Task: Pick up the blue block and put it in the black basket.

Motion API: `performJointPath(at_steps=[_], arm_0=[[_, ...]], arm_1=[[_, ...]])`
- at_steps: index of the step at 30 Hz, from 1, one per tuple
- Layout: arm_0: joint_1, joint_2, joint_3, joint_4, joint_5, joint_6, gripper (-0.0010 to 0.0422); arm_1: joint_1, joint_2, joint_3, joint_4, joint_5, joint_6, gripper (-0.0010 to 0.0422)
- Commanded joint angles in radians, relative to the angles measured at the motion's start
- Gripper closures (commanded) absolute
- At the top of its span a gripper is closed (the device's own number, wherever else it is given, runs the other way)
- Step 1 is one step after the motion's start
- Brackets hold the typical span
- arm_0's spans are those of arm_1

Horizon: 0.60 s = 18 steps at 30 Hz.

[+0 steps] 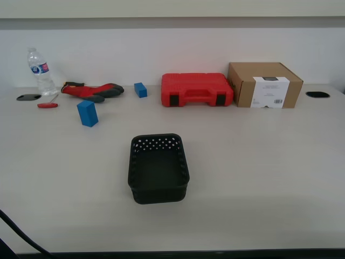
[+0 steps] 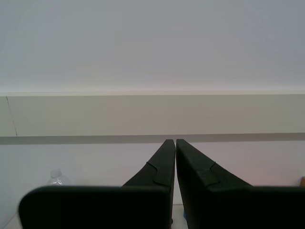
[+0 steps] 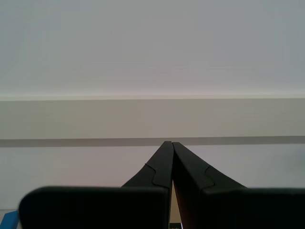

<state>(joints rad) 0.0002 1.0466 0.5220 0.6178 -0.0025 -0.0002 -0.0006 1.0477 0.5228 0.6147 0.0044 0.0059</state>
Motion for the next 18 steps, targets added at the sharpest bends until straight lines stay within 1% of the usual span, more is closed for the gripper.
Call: performJointPath(at_steps=[1,14,16,18], arm_0=[[0.000,0.000,0.001,0.002,0.000,0.000,0.0413],[0.000,0.000,0.001,0.002,0.000,0.000,0.0413],[0.000,0.000,0.001,0.002,0.000,0.000,0.0413],[0.000,0.000,0.001,0.002,0.000,0.000,0.0413]], arm_1=[[0.000,0.000,0.000,0.003,0.000,0.002,0.0413],[0.000,0.000,0.000,0.000,0.000,0.002,0.0413],[0.000,0.000,0.000,-0.002,0.000,0.012,0.0413],[0.001,0.000,0.000,-0.014,-0.001,0.049,0.0413]])
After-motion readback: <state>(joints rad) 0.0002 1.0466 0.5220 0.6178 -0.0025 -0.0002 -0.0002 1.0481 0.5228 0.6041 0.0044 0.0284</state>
